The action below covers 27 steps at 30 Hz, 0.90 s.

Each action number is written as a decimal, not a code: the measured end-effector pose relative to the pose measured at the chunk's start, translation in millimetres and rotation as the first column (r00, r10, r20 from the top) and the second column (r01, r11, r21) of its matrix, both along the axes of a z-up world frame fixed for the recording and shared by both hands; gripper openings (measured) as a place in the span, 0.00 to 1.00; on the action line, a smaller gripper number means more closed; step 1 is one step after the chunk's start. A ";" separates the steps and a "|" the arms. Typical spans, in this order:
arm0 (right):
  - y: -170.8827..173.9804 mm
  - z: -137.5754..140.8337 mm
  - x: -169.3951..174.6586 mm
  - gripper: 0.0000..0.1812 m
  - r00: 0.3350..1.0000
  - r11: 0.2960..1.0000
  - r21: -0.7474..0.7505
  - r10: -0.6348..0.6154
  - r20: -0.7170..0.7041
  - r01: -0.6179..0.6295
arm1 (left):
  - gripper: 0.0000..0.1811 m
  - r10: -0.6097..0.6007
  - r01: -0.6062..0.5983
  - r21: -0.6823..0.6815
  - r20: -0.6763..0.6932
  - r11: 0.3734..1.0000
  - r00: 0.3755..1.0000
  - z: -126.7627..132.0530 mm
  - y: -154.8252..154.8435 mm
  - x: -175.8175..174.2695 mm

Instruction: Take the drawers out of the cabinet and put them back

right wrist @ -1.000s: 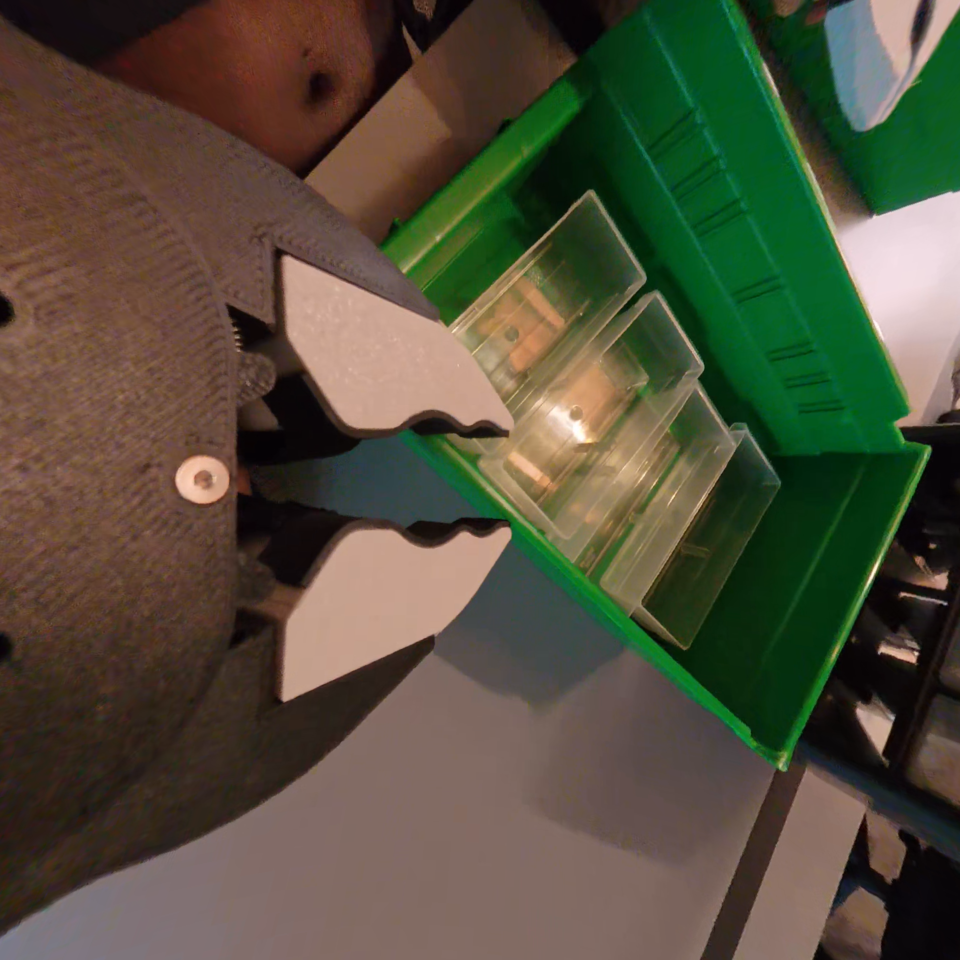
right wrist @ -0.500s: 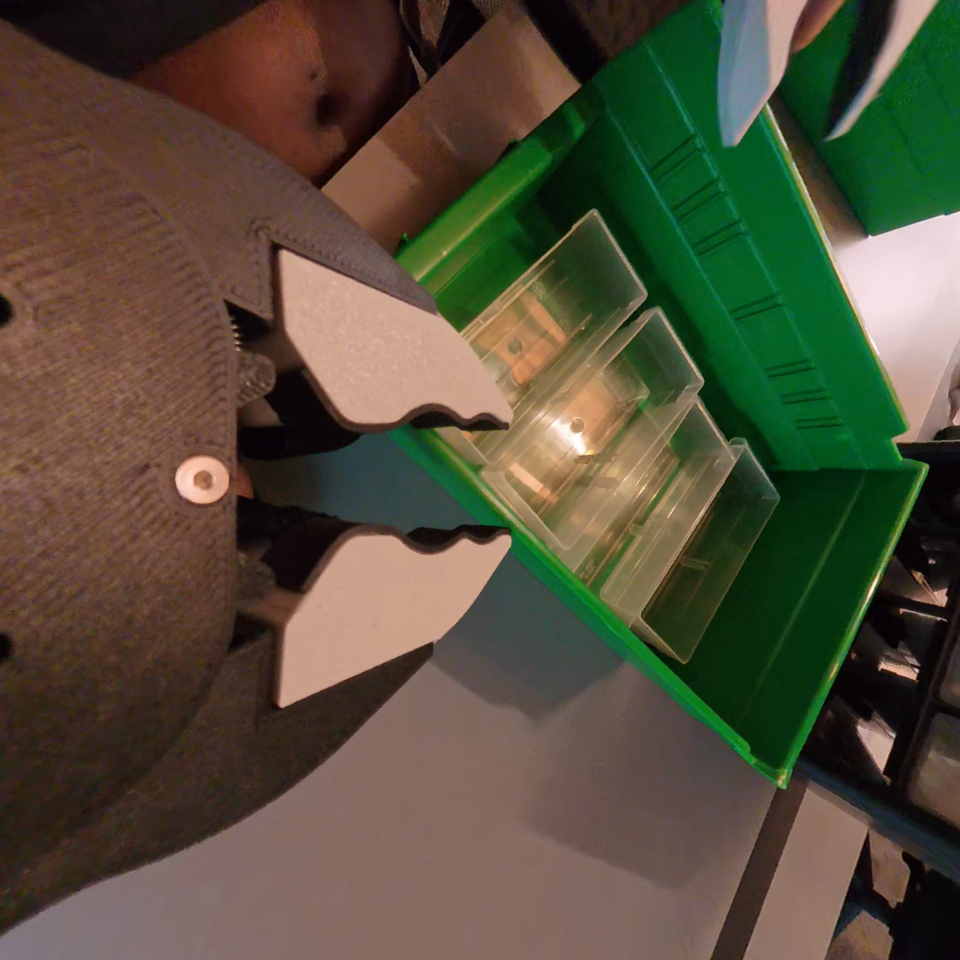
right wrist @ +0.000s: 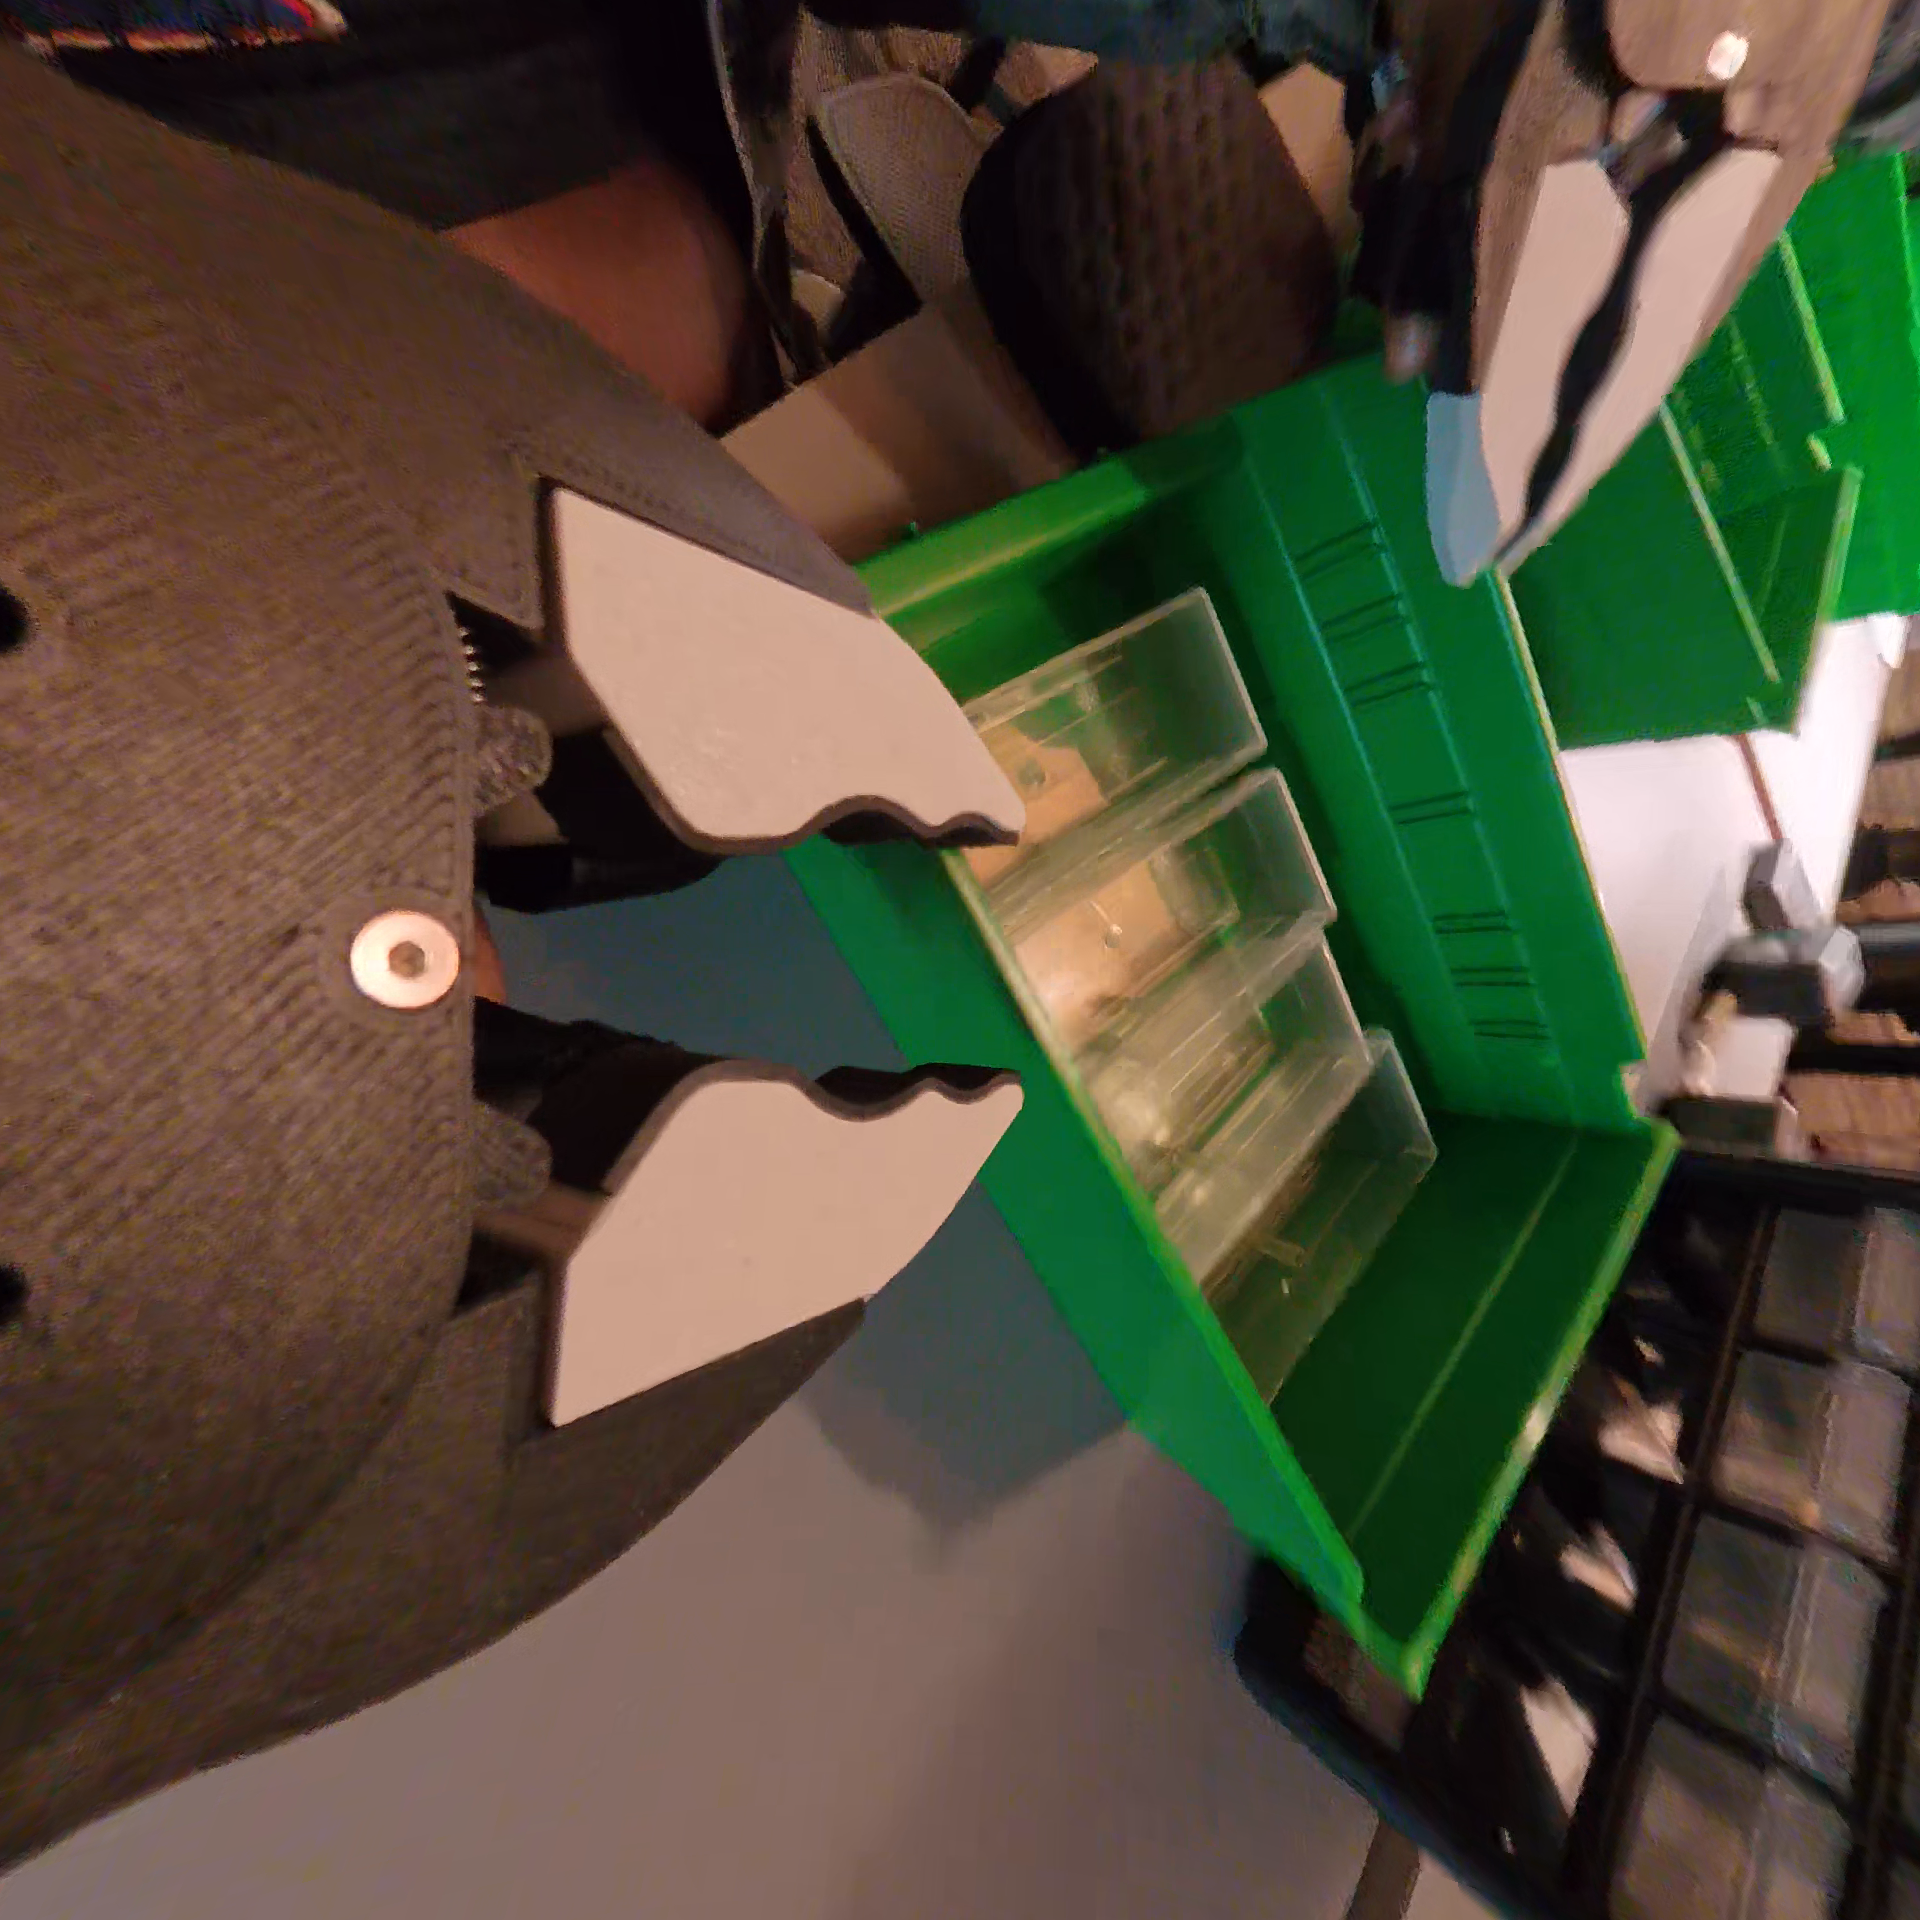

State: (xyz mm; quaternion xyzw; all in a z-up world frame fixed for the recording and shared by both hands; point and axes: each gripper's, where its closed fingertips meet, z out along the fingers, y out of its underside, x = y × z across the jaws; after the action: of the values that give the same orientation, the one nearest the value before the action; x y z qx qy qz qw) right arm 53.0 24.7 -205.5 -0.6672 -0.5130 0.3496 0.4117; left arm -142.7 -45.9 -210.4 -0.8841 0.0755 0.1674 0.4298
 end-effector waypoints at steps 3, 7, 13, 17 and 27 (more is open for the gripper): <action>18.2 22.5 13.7 0.20 0.990 0.995 0.021 -0.090 -0.109 0.092 | 0.04 0.081 -0.082 -0.014 -0.039 0.997 0.996 0.3 -7.3 -19.0; 35.4 40.8 35.0 0.19 0.967 0.988 -0.004 -0.155 -0.200 0.157 | 0.05 0.220 -0.225 -0.032 -0.123 0.974 0.968 1.0 -20.6 -50.0; 49.0 43.2 50.3 0.19 0.958 0.976 0.009 -0.210 -0.197 0.216 | 0.05 0.296 -0.304 -0.034 -0.141 0.952 0.945 1.4 -40.2 -86.8; 49.7 44.3 52.3 0.19 0.958 0.975 0.024 -0.213 -0.192 0.222 | 0.05 0.291 -0.296 -0.029 -0.121 0.955 0.949 1.4 -46.8 -100.2; 54.5 51.1 62.3 0.18 0.951 0.969 0.044 -0.230 -0.204 0.244 | 0.27 0.105 -0.103 0.040 -0.064 0.994 0.992 26.2 -52.8 -90.8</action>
State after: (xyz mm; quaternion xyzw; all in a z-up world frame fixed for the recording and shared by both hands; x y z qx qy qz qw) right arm 115.3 79.1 -154.4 -0.6714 -0.3974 0.3445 0.5222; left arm -233.5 -98.6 -184.3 -0.8727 0.0405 0.2201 0.4339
